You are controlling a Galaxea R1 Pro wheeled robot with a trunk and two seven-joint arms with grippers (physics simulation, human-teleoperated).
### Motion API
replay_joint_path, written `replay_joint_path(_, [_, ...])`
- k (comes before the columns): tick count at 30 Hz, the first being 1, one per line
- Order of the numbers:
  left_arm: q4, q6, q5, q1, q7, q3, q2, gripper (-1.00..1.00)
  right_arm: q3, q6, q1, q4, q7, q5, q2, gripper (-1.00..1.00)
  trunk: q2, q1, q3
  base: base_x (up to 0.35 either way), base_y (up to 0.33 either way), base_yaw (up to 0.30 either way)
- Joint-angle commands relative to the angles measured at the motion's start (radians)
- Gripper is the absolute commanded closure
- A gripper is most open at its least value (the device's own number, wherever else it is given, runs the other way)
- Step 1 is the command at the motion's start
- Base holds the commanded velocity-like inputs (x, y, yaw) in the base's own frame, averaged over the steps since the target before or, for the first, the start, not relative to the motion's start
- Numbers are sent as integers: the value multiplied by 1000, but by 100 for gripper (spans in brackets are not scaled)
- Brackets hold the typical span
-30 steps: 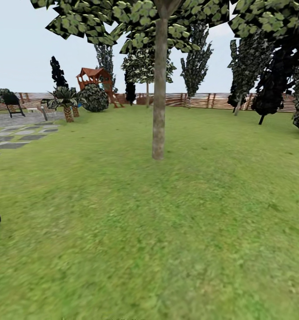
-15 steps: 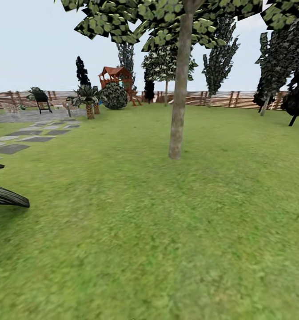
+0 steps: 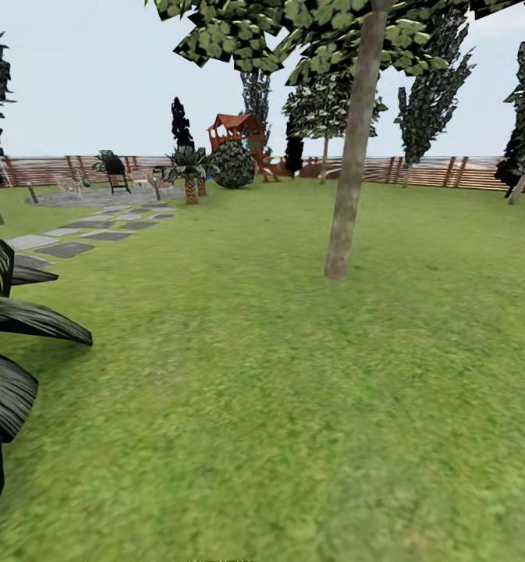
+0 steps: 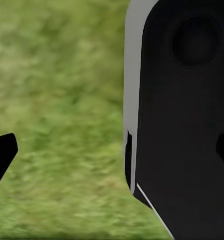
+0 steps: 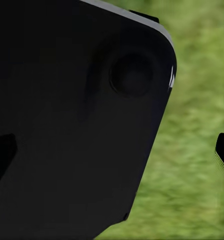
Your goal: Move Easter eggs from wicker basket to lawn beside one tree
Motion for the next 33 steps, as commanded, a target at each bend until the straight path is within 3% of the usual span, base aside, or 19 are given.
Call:
replay_joint_path(1, [-2, -1, 0, 1, 0, 0, 0, -100, 1, -3, -1, 1, -1, 9, 0, -100, 0, 0, -1, 0, 0, 270])
replay_joint_path(33, [-2, -1, 1, 1, 0, 0, 0, -100, 1, -3, -1, 2, -1, 9, 0, -100, 0, 0, -20, 0, 0, 275])
